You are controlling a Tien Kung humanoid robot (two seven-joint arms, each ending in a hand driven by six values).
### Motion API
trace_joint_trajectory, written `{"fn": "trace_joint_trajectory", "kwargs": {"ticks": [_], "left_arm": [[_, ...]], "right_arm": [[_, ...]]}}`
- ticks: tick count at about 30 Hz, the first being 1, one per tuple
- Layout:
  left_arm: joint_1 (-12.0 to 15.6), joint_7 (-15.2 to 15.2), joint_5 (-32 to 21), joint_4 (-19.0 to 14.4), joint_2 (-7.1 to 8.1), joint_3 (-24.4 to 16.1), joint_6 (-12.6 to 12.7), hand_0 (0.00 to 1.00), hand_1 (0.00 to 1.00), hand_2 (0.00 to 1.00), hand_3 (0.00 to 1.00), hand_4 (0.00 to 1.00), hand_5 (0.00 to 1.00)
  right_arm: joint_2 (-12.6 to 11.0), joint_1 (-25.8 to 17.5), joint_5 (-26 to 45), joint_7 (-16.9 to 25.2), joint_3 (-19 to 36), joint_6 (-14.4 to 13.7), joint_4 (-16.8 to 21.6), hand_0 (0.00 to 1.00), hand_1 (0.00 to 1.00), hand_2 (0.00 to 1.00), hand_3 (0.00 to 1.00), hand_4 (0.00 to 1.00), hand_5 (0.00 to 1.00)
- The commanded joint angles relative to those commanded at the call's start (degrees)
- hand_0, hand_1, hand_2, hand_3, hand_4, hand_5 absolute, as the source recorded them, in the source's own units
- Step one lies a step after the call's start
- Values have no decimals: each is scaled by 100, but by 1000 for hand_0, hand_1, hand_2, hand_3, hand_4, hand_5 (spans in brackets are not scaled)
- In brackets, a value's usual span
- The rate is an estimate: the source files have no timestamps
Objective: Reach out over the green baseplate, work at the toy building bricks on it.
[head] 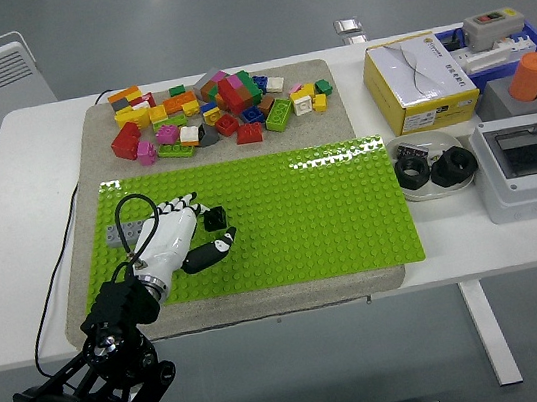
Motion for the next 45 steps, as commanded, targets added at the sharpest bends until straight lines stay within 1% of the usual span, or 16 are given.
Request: {"fn": "trace_joint_trajectory", "kwargs": {"ticks": [6, 16, 17, 21, 23, 28, 29, 34, 35, 40, 41, 43, 45], "left_arm": [[-56, -10, 0, 129, -37, 64, 13, 998, 998, 998, 687, 682, 820], [-67, 22, 0, 156, -33, 150, -28, 998, 998, 998, 680, 681, 814], [-68, 22, 0, 168, -36, 148, -25, 998, 998, 998, 677, 676, 785], [-67, 11, 0, 187, -37, 95, -16, 998, 998, 998, 677, 676, 785], [-66, -5, 0, 170, -27, 52, -1, 998, 998, 998, 670, 675, 770], [-41, -46, 0, 83, 3, -61, 10, 998, 998, 998, 670, 675, 770], [-31, -50, 0, 55, 10, -71, 6, 998, 998, 998, 647, 673, 726], [28, -34, 0, -221, 48, -61, -16, 998, 998, 998, 647, 673, 726], [34, -17, 0, -290, 57, -48, -28, 998, 998, 998, 642, 731, 646], [53, 45, 0, -592, 102, 22, -112, 998, 998, 998, 642, 731, 646], [60, 51, 0, -655, 111, 27, -122, 998, 998, 998, 640, 762, 565], [83, 32, 0, -899, 167, -46, -119, 998, 998, 998, 640, 762, 565], [100, -31, -11, -1117, 267, -193, -89, 998, 998, 998, 640, 762, 565]], "right_arm": [[3, 8, 62, 7, -60, -8, 0, 701, 671, 810, 848, 861, 998], [-1, 6, 115, 16, -103, -13, 0, 701, 670, 809, 848, 861, 998], [0, 6, 118, 16, -106, -13, 0, 703, 667, 808, 848, 861, 998], [1, 5, 117, 16, -108, -13, 0, 703, 667, 808, 848, 861, 998], [0, 3, 113, 15, -101, -11, 0, 704, 670, 808, 847, 861, 998], [-2, -5, 88, 14, -79, -7, 0, 704, 670, 808, 847, 861, 998], [-2, -6, 85, 13, -75, -6, 0, 704, 670, 808, 847, 863, 998], [-3, -15, 55, 8, -45, 0, 0, 704, 670, 808, 847, 863, 998], [-3, -16, 49, 7, -41, 0, 0, 704, 669, 808, 847, 864, 998], [1, -22, 22, 2, -23, -11, 0, 704, 669, 808, 847, 864, 998], [3, -23, 11, 1, -16, -13, 0, 705, 669, 808, 847, 864, 998], [6, -22, -46, -7, 20, -15, 0, 705, 669, 808, 847, 864, 998], [11, -18, -100, -11, 58, -14, 0, 705, 669, 808, 847, 864, 998]]}}
